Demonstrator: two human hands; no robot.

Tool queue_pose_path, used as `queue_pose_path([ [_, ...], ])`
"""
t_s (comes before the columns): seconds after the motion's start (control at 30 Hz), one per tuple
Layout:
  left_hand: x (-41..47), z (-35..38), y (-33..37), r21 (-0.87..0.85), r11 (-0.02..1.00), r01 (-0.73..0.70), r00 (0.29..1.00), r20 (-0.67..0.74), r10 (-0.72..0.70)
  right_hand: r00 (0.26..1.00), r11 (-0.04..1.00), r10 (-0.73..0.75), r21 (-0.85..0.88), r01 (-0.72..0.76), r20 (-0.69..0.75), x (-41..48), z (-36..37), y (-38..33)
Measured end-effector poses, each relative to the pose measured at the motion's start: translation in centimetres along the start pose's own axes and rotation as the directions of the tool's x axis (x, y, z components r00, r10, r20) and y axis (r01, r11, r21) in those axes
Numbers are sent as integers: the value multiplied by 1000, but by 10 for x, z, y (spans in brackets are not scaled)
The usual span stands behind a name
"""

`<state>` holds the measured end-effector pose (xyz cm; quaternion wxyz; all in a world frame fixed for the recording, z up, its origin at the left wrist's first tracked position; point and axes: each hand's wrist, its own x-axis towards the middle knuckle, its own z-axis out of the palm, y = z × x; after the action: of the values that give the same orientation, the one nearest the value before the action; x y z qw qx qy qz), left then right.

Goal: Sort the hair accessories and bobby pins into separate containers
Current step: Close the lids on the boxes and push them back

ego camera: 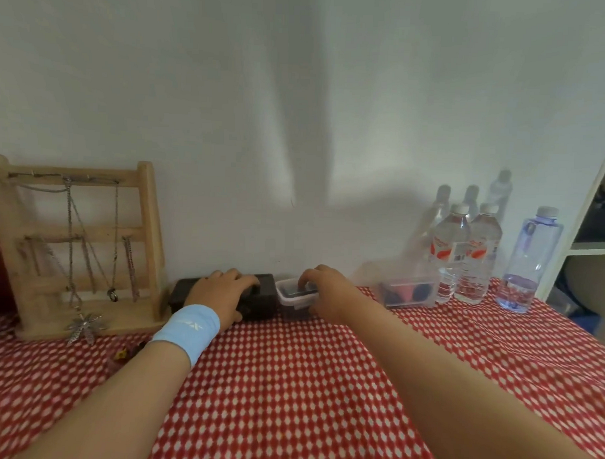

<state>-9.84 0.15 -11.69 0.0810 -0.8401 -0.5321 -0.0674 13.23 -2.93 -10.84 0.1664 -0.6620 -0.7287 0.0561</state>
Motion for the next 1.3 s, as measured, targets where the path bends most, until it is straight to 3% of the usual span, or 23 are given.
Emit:
queue_pose_path([
  [0.27,3,5,-1,10,1000,9,999,-41,-8,991,1000,-27,-11,26,-128,3,16,5],
  [0.43,12,-6,11,12,998,56,993,106,-57,1000,993,15,119,-16,13,-3,3,9],
  [0.5,18,-14,24,4,997,76,996,55,-76,999,994,40,102,-41,11,-7,-9,17],
  [0.6,26,-14,48,-152,986,-69,993,-110,52,988,985,141,106,-133,-67,-11,-23,34],
  [0.7,27,-4,69,-211,961,-177,983,0,181,971,971,235,34,-237,53,-19,-23,47],
  [0.9,21,0,73,-213,966,-146,988,22,154,969,971,220,-117,-207,116,-40,-13,54],
  [1.07,0,-6,60,-286,948,-137,988,-114,108,965,967,226,-151,-206,130,-50,-15,42],
  [1.2,-26,-10,36,-295,951,-92,988,-149,50,955,974,222,-95,-207,199,-56,-26,8],
  [1.3,-49,-13,9,-307,951,-48,985,-175,-6,973,991,131,-8,-132,188,-61,-31,-33],
])
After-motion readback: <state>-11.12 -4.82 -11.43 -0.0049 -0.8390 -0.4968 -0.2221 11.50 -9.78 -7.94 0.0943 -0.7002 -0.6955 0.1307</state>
